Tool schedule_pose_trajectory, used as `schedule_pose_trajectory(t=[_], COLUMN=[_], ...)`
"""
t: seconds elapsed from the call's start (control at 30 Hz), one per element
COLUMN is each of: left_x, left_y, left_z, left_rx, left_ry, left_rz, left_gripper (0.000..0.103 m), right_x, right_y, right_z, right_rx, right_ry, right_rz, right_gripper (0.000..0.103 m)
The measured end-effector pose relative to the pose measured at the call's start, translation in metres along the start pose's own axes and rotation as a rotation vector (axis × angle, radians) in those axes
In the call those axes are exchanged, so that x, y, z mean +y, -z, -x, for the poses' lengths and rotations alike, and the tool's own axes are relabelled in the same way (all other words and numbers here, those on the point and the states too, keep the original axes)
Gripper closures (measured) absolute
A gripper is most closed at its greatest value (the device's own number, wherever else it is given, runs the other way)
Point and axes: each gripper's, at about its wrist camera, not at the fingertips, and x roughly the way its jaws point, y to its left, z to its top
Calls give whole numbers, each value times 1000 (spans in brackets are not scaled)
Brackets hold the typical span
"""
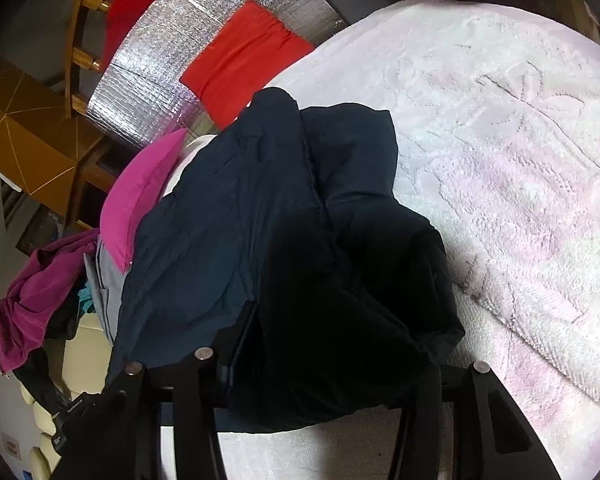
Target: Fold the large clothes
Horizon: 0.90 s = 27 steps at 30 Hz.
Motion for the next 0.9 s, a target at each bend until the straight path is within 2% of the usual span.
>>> schedule_pose_trajectory(t=[0.07, 0.13, 0.2, 0.27, 0.37, 0.43, 0.5, 0.57, 0.7, 0.77, 0.9], left_x=[5, 7, 6, -2, -19, -21, -23, -21, -15, -13, -2], left_y=[-1, -1, -2, -4, -9, -11, -13, -16, -20, -17, -10], left_z=[-7, -12, -9, -6, 2, 10, 13, 7, 3, -1, -2], left_rx=[23, 43, 19, -12, -86, -127, -155, -149, -150, -130, -79], left_ry=[-6, 8, 17, 11, 23, 47, 35, 5, -7, -31, -20], left_rz=[43, 67, 62, 13, -44, -49, -60, -52, -29, -36, 9], left_gripper=[59, 58, 65, 77, 85, 86, 86, 87, 87, 86, 81], right_x=[-5, -6, -4, 3, 22, 35, 40, 41, 40, 41, 30], right_y=[0, 0, -1, -2, -7, -11, -13, -13, -8, -5, -4], right_z=[-1, -1, 0, 3, 7, 11, 11, 3, -22, -23, -21], right_rx=[6, 5, -2, -18, -58, -90, -111, -103, -69, -74, -52], right_ry=[-30, -47, -59, -70, -63, -58, -70, -63, -26, -30, -46], right_rz=[-35, -46, -45, -15, 64, 104, 114, 109, 87, 87, 80], right_gripper=[52, 52, 53, 56, 62, 63, 64, 64, 63, 63, 64])
